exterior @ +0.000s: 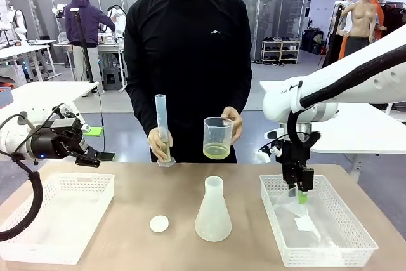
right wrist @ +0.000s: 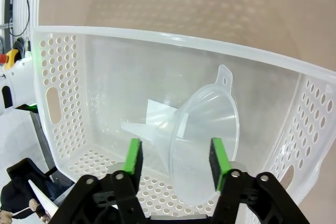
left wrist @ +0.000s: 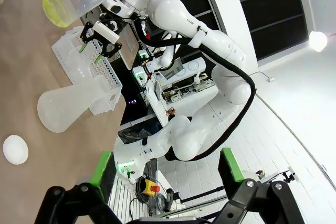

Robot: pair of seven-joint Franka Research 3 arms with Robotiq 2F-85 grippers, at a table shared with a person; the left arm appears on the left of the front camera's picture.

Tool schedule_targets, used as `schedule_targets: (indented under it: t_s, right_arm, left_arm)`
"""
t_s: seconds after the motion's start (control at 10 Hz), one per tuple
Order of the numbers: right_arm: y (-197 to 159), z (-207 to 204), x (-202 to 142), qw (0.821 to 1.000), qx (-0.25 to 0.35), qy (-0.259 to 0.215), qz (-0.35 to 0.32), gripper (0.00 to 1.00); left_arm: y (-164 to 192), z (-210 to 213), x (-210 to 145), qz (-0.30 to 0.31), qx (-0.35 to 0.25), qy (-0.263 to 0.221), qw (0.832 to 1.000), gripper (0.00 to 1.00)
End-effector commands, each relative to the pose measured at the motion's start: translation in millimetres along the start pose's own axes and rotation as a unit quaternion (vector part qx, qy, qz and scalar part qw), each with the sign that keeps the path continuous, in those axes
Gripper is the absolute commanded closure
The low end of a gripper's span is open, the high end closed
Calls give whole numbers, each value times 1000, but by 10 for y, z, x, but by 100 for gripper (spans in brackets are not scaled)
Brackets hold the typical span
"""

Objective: Prepare the solutions needed for the experiment.
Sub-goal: Pick up the Plastic Funnel and insert it into the Big flask.

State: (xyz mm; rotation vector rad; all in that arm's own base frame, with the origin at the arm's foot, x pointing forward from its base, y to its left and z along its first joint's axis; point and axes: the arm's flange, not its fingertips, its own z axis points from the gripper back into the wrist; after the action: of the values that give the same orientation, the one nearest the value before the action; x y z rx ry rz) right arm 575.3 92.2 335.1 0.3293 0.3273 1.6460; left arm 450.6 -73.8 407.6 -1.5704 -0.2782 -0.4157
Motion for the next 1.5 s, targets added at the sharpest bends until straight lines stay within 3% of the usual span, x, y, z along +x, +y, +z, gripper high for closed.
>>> schedule_targets:
  t_s: [0.0, 0.1, 0.2, 0.3, 0.5, 0.8, 1.1, 1.4]
  right_arm:
    - [-44, 49, -3, 1000, 3, 0, 5, 57]
    - [-47, 53, -6, 1000, 5, 2, 6, 75]
    - [-57, 68, -17, 1000, 7, 1, 9, 76]
    - [-68, 97, -28, 1000, 12, 1, 19, 94]
    - [-86, 180, -58, 999, 31, -3, 35, 100]
    - [-32, 213, -85, 999, 22, -1, 33, 100]
    - [472, 518, -58, 995, -76, 33, -57, 100]
    - [1107, 939, -36, 971, -200, 35, -123, 100]
  left_arm:
    - [-23, -13, -25, -1, 3, -1, 1000, 0]
    - [-23, -13, -25, -1, 3, -1, 1000, 0]
    - [-23, -13, -25, -1, 3, -1, 1000, 0]
    - [-23, -13, -25, -1, 3, -1, 1000, 0]
    - [-23, -13, -25, -1, 3, -1, 1000, 0]
    - [-23, -13, -25, -1, 3, -1, 1000, 0]
    - [-23, -13, -25, -1, 3, -1, 1000, 0]
    - [-23, -13, -25, -1, 3, -1, 1000, 0]
